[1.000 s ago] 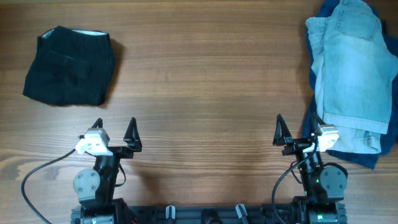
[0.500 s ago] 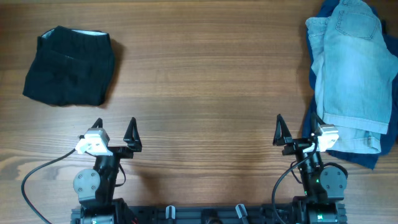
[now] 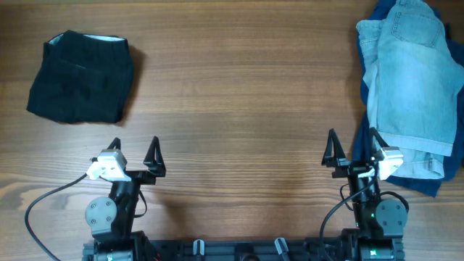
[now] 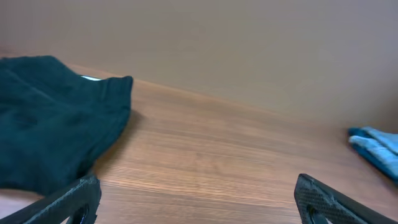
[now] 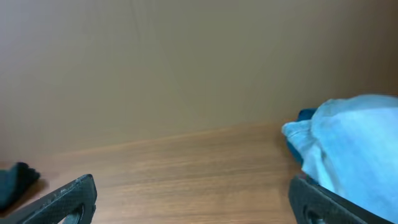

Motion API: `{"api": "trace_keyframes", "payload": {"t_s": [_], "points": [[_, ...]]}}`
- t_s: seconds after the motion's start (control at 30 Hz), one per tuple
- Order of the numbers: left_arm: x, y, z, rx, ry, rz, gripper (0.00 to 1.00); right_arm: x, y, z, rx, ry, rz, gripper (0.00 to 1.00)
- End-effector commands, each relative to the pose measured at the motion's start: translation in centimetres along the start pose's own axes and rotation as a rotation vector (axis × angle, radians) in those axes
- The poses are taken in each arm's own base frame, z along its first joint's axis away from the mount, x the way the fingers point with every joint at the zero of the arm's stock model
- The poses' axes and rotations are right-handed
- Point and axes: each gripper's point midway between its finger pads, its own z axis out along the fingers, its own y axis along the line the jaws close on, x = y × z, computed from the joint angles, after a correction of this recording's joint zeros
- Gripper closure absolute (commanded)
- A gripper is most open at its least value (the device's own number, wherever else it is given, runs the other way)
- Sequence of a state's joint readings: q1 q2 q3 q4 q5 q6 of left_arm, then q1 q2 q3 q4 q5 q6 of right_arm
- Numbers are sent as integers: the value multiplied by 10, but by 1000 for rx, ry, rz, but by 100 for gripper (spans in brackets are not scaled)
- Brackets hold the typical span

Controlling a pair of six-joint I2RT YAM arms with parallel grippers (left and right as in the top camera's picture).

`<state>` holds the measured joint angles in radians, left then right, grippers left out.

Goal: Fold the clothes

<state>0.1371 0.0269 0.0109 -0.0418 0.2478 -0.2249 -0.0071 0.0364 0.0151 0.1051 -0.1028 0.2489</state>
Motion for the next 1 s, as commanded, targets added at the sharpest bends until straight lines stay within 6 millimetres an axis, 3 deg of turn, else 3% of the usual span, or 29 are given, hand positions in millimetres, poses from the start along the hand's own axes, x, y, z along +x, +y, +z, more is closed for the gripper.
{"api": "trace_keyframes", "payload": {"t_s": [0.0, 0.13, 0.23, 0.37, 0.5, 0.67, 0.7, 0.77, 0.83, 0.87, 0.9, 0.97], "points": [[-11, -12, 1, 42, 17, -47, 0, -31, 15, 5, -41, -1, 40, 0], [-49, -25, 15, 53, 82, -62, 0, -62, 25, 38, -50, 99, 53, 0], [-68, -26, 40, 25, 197, -84, 0, -63, 25, 75, -30, 245, 75, 0], [-73, -27, 84, -5, 435, -133, 0, -58, 34, 127, -55, 488, 115, 0], [-59, -35, 120, -8, 647, -137, 0, -56, 46, 166, -159, 670, 10, 0], [-10, -55, 143, 55, 896, -109, 0, -48, 53, 204, -262, 713, -37, 0], [1, -60, 144, 74, 927, -116, 0, -49, 43, 211, -218, 696, -48, 0], [22, -68, 147, 102, 988, -126, 0, -52, -3, 223, 1, 664, 55, 0], [41, -82, 146, 150, 1045, -137, 0, -63, -85, 217, 235, 615, 192, 0], [42, -83, 146, 153, 1049, -135, 0, -64, -100, 215, 258, 609, 207, 0], [43, -87, 146, 162, 1047, -129, 0, -65, -138, 208, 305, 597, 250, 0], [42, -90, 149, 172, 1036, -122, 0, -55, -172, 202, 359, 605, 269, 0]]}}
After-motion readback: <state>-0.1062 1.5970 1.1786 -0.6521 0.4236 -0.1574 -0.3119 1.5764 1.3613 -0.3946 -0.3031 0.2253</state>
